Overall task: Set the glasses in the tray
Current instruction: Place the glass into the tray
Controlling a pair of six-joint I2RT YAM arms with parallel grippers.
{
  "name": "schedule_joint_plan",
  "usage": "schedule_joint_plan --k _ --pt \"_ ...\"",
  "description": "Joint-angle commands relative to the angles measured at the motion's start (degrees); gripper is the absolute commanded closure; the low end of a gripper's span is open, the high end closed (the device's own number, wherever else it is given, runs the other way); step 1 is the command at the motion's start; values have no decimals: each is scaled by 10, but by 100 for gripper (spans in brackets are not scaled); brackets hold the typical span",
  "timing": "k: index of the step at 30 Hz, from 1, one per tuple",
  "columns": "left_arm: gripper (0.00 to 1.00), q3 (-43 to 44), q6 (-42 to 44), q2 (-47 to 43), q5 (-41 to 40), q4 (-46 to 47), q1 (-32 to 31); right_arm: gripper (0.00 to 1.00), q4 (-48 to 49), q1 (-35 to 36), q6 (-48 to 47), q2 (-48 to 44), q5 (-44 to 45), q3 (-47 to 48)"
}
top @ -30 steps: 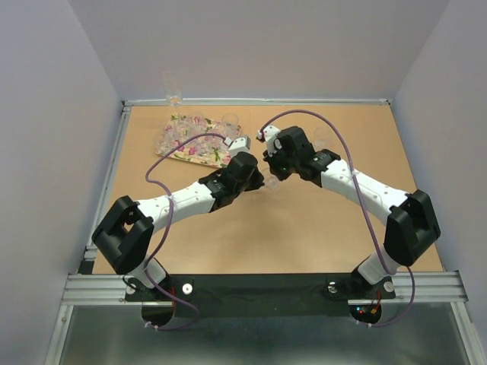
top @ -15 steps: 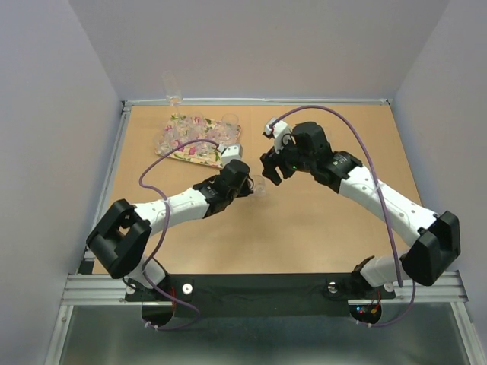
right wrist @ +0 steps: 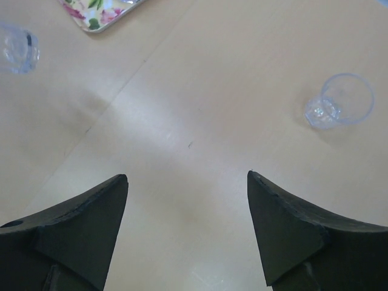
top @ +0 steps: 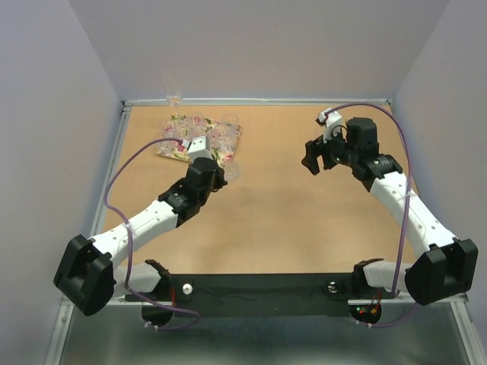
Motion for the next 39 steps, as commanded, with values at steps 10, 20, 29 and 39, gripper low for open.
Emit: schedule_joint_plan --k 10,20,29,39 --pt "100 17 32 -3 23 -23 189 14 66 -100 -10 -41 -132 -88" --pt "100 80 41 80 38 -11 277 12 78 -105 -1 -55 -135 -110" --pt "100 144 28 168 39 5 306 12 80 -107 0 -67 -136 -111" --pt "100 192 21 233 41 6 323 12 81 -112 1 -75 -140 -113"
